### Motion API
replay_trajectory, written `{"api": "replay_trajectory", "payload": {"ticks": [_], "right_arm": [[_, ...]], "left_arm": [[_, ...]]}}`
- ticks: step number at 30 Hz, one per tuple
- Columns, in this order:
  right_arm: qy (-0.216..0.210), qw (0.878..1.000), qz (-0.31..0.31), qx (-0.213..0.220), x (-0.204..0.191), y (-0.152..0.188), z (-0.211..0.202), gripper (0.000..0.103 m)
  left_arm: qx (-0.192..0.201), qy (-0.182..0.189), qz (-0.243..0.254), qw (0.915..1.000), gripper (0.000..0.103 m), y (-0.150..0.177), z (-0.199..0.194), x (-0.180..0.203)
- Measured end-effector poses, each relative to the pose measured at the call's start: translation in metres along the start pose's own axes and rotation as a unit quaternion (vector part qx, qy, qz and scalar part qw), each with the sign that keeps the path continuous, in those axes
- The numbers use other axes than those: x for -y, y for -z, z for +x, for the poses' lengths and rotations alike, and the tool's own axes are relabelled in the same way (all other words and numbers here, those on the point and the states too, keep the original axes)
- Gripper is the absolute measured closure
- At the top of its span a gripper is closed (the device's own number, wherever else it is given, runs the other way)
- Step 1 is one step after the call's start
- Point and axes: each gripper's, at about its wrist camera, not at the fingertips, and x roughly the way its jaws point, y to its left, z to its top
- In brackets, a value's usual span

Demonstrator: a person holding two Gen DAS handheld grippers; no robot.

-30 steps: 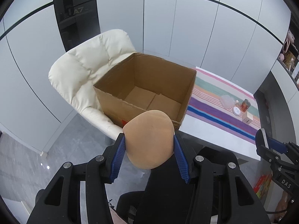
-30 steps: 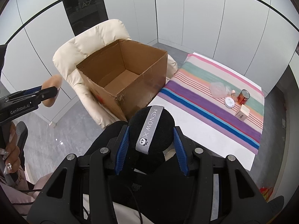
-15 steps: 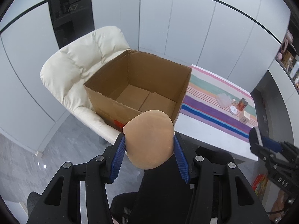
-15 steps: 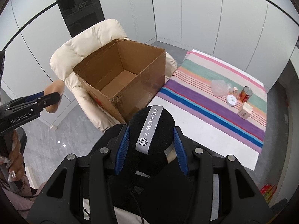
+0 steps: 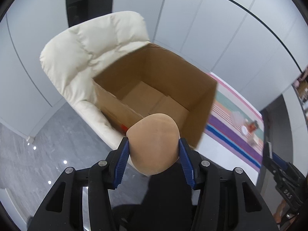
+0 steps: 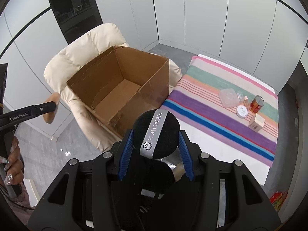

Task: Organize objects
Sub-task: 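Carry both held puffs over the open cardboard box on the armchair, then open the right tool to drop the black puff while the left tool drops the tan sponge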

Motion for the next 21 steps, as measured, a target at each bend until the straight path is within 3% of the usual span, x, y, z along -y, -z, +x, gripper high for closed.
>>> {"api": "replay_trajectory", "payload": {"ticks": [5,9,16,21], "right_arm": [[-0.003,1.0,-0.01,0.011,-0.012,-0.028,0.02,0.054],[-0.024,1.0,-0.015,0.009,-0.026,-0.052,0.049,0.054],[-0.035,0.999,-0.032,-0.014,-0.051,-0.082,0.112,0.054],[-0.02,0.999,-0.04,-0.029,-0.057,-0.1,0.153,0.054]], "left_arm": [[0.006,-0.02,0.013,0.9997,0.051,-0.033,0.016,-0.005],[0.018,0.002,0.025,0.9995,0.051,-0.06,0.034,-0.001],[0.035,0.0,0.043,0.9984,0.051,-0.095,0.079,0.015],[0.01,-0.005,0.038,0.9992,0.051,-0.114,0.116,0.015]]}}
